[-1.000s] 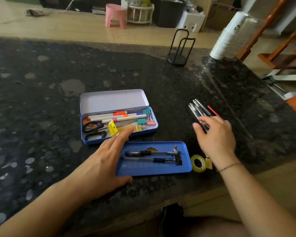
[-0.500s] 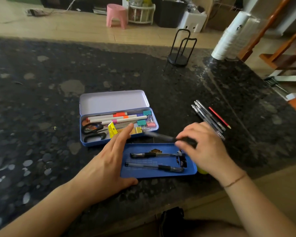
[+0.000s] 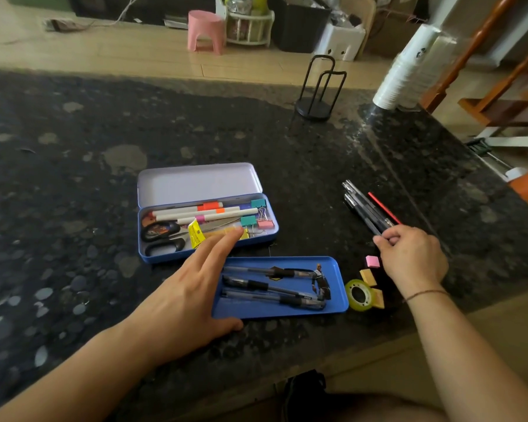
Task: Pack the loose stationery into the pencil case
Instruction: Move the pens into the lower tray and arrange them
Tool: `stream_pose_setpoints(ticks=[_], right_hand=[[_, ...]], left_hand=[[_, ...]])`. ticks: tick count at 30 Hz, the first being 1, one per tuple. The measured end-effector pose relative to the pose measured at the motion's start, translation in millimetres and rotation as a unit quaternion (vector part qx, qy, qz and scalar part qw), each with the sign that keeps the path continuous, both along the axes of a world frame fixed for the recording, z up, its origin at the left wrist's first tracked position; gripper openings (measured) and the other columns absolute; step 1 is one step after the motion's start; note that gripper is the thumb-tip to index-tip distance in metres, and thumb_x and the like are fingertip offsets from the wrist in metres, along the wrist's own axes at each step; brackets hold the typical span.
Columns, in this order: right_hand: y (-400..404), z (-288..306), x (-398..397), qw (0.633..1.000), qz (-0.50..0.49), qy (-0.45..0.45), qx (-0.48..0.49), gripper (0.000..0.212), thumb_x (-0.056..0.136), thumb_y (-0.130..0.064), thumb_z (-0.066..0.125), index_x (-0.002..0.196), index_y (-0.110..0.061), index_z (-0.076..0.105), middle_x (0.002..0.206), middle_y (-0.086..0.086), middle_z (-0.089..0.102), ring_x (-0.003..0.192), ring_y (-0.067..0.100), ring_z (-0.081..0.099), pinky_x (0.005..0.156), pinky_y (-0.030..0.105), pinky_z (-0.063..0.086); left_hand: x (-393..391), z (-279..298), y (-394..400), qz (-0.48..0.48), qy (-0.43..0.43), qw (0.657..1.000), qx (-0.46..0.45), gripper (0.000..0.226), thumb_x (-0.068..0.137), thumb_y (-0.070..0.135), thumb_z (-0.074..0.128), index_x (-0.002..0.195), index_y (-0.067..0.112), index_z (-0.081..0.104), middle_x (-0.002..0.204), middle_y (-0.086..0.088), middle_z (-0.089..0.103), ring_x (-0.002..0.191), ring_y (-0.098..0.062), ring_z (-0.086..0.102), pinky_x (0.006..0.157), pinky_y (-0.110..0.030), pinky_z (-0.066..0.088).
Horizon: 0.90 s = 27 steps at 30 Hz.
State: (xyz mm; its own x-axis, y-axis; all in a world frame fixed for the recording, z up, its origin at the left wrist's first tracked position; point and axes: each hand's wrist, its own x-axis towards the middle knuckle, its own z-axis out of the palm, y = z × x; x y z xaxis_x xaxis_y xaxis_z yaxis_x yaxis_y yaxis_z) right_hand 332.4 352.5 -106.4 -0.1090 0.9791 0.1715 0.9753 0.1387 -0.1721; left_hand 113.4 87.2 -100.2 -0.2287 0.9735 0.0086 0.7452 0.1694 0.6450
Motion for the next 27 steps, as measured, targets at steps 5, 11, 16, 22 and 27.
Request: stream_pose_setpoints(ticks=[5,11,16,22,27], right_hand=[[-18.5,16.8,-2.0,0.987,0.148,0.066,0.02,0.008,0.088,-0.029,0.063,0.092,-0.025,0.068,0.095,-0.004,0.064,0.09,0.014,0.044,0.07,0.031,0.037],[-73.3,23.9,-17.5,0.893,0.439,0.068,-0.078,0.02,0.082,-0.046,0.059,0.095,-0.034,0.069,0.086,-0.02,0.06,0.088,0.006,0.051,0.075,0.025,0.043],[-15.1,8.1,3.4,0.987,0.14,0.079,-0.011,0.02,0.085,-0.036,0.066,0.104,-0.029,0.067,0.099,-0.006,0.062,0.092,0.019,0.057,0.073,0.036,0.052],[5.3,-2.7,23.3,0.995,0.027,0.091,-0.022,0.024,0.086,-0.019,0.068,0.109,-0.016,0.065,0.106,0.007,0.059,0.092,0.022,0.058,0.073,0.03,0.045],[1.5,-0.6,21.1,0.993,0.056,0.107,-0.016,0.014,0.091,-0.005,0.059,0.1,-0.008,0.068,0.108,0.012,0.06,0.086,0.019,0.054,0.075,0.029,0.043]], left_hand=[[-0.6,1.2,-0.5,0.01,-0.002,1.0,0.004,0.128,0.061,0.05,0.082,0.136,0.055,-0.022,0.138,0.039,-0.006,0.127,0.006,0.022,0.104,-0.021,0.032],[0.7,0.4,0.5,0.013,-0.006,1.0,0.02,0.132,0.059,0.045,0.085,0.131,0.059,-0.025,0.14,0.038,-0.004,0.127,0.003,0.027,0.102,-0.025,0.038],[1.3,-1.0,0.7,0.009,0.013,1.0,0.016,0.128,0.061,0.05,0.082,0.138,0.053,-0.02,0.144,0.035,-0.004,0.125,0.005,0.027,0.102,-0.02,0.033],[0.3,-3.6,1.5,0.003,0.029,0.999,0.016,0.125,0.062,0.054,0.08,0.141,0.049,-0.017,0.147,0.029,-0.002,0.132,-0.001,0.03,0.104,-0.019,0.029],[0.5,-4.0,2.6,0.005,0.03,0.999,0.015,0.124,0.062,0.055,0.079,0.141,0.049,-0.017,0.148,0.028,-0.003,0.134,-0.003,0.028,0.105,-0.019,0.026]])
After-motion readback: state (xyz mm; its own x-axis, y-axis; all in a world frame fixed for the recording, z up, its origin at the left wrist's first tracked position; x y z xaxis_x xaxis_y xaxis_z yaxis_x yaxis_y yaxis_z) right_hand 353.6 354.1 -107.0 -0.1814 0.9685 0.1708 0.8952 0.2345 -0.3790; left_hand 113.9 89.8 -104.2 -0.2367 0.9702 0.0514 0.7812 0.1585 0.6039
